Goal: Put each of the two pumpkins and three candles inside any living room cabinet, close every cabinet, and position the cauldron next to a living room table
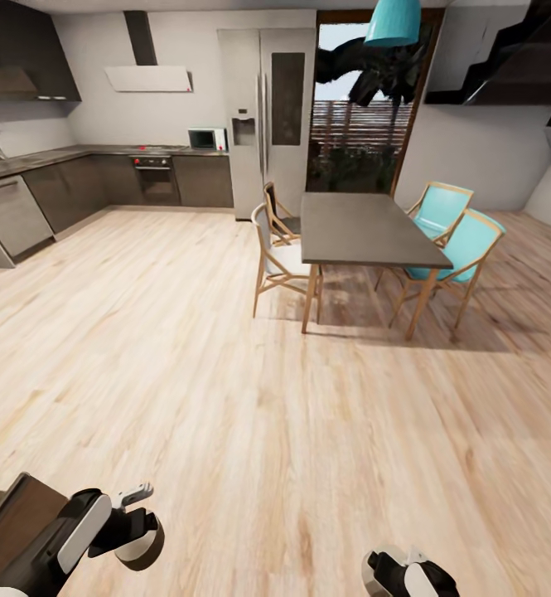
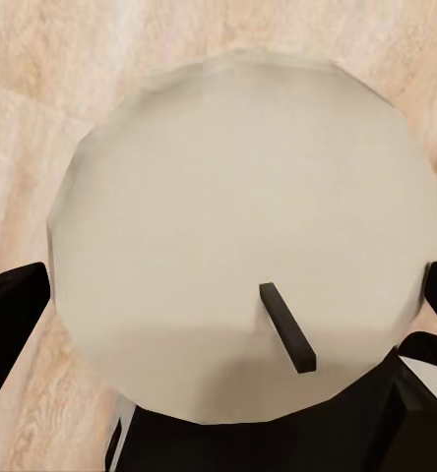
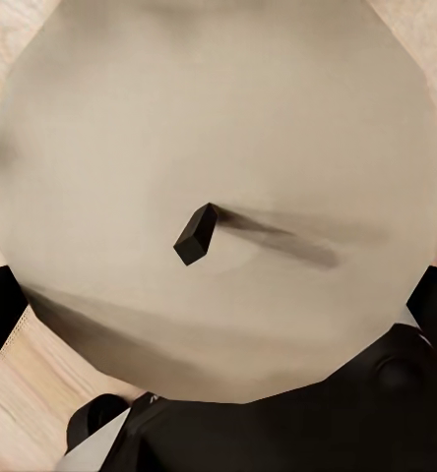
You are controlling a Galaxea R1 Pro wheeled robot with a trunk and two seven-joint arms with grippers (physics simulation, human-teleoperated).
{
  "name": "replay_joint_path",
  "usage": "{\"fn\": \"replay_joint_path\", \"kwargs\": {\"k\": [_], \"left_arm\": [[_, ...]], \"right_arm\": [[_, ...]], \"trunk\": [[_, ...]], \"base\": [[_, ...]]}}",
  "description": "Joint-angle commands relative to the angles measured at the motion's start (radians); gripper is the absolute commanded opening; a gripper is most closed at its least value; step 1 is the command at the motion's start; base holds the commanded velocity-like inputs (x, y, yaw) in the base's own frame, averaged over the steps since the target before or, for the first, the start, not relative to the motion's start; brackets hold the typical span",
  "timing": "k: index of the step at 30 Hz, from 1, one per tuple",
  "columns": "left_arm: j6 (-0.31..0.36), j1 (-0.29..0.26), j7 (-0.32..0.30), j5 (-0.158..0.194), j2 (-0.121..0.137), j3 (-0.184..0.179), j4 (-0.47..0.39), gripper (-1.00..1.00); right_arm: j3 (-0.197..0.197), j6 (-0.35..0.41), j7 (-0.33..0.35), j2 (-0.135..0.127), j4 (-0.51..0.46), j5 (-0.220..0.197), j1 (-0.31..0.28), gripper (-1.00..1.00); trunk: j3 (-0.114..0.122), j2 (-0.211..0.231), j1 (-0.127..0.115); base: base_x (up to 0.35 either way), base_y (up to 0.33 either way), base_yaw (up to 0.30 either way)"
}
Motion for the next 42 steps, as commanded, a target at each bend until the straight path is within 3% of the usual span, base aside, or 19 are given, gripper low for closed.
{"fn": "replay_joint_path", "kwargs": {"k": [1, 15, 23, 42], "left_arm": [[0.000, 0.000, 0.001, 0.000, 0.000, 0.000, 0.000, -1.00], [0.000, 0.000, 0.001, 0.000, -0.002, 0.000, 0.000, -1.00], [0.000, 0.000, 0.001, 0.000, -0.002, 0.001, 0.000, -1.00], [0.000, 0.000, 0.001, 0.000, -0.003, 0.001, 0.000, -1.00]], "right_arm": [[0.000, 0.000, 0.000, 0.000, 0.000, 0.000, 0.000, -1.00], [0.001, 0.000, 0.000, 0.002, 0.000, 0.000, 0.000, -1.00], [0.003, 0.000, 0.001, 0.002, 0.000, 0.000, 0.000, -1.00], [0.018, -0.001, 0.001, 0.010, -0.002, 0.005, 0.000, -1.00]], "trunk": [[0.001, 0.000, 0.000], [0.008, 0.000, 0.000], [0.009, 0.000, 0.000], [0.009, 0.000, 0.000]], "base": [[0.303, -0.147, 0.272], [0.264, -0.208, 0.274], [0.196, -0.040, 0.285], [0.038, 0.000, 0.290]]}}
